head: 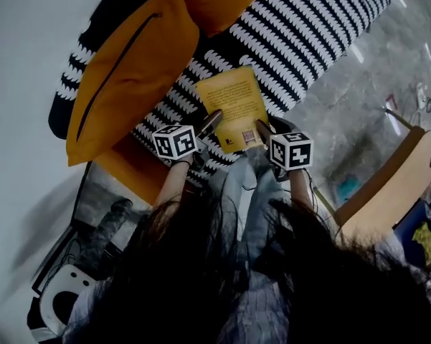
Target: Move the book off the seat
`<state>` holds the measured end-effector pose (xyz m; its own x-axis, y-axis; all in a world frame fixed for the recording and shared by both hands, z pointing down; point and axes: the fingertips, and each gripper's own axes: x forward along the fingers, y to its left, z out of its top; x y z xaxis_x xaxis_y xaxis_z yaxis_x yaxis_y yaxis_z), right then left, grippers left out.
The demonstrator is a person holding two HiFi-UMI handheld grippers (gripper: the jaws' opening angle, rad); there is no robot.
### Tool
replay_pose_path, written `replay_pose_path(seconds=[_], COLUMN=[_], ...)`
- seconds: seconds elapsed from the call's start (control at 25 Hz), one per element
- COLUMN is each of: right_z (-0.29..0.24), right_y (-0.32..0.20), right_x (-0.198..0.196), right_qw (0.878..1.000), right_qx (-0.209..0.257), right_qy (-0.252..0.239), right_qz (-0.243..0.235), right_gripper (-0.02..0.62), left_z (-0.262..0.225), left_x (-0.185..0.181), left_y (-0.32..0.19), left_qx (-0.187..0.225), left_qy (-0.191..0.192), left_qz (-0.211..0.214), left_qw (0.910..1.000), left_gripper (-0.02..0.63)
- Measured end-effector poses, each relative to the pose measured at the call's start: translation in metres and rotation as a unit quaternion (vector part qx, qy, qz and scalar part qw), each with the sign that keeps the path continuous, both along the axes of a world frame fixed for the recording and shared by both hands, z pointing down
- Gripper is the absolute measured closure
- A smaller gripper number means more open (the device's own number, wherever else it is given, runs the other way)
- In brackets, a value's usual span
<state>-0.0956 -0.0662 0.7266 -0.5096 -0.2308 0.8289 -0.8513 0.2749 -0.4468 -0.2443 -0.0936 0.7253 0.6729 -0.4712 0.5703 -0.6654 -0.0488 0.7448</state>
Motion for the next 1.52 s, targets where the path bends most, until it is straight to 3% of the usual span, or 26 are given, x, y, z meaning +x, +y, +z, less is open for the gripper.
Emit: replay_pose_path(seconds=[0.24, 0.64, 1.0, 1.24, 1.52], right_z=[-0.048, -0.145, -0.215, -0.244, -0.277], right_y=[-0.008, -0.001, 0.040, 0.064, 0.093], right_x=[0.030, 0.103, 0.168, 0.190, 0.250], right_qw=[0.997, 0.987, 0.976, 0.972, 0.961], right_qx=[0.057, 0.112, 0.154, 0.163, 0.179], right_qy=[0.015, 0.024, 0.017, 0.013, 0.011], right_qz=[0.059, 0.110, 0.152, 0.169, 0.210], right_gripper=[0.448, 0.448, 0.449, 0.451, 0.451], left_z=[-0.064, -0.163, -0.239, -0.270, -0.307], left_x=[0.037, 0.113, 0.183, 0.208, 0.275], left_y=[-0.040, -0.041, -0.009, 0.009, 0.029], left_qx=[0.079, 0.126, 0.157, 0.171, 0.192], left_qy=[0.017, 0.042, 0.047, 0.053, 0.059], left_qz=[0.045, 0.079, 0.120, 0.129, 0.164], left_qw=[0.9957, 0.9880, 0.9793, 0.9755, 0.9658], left_gripper=[0.405, 0.410, 0.413, 0.414, 0.414])
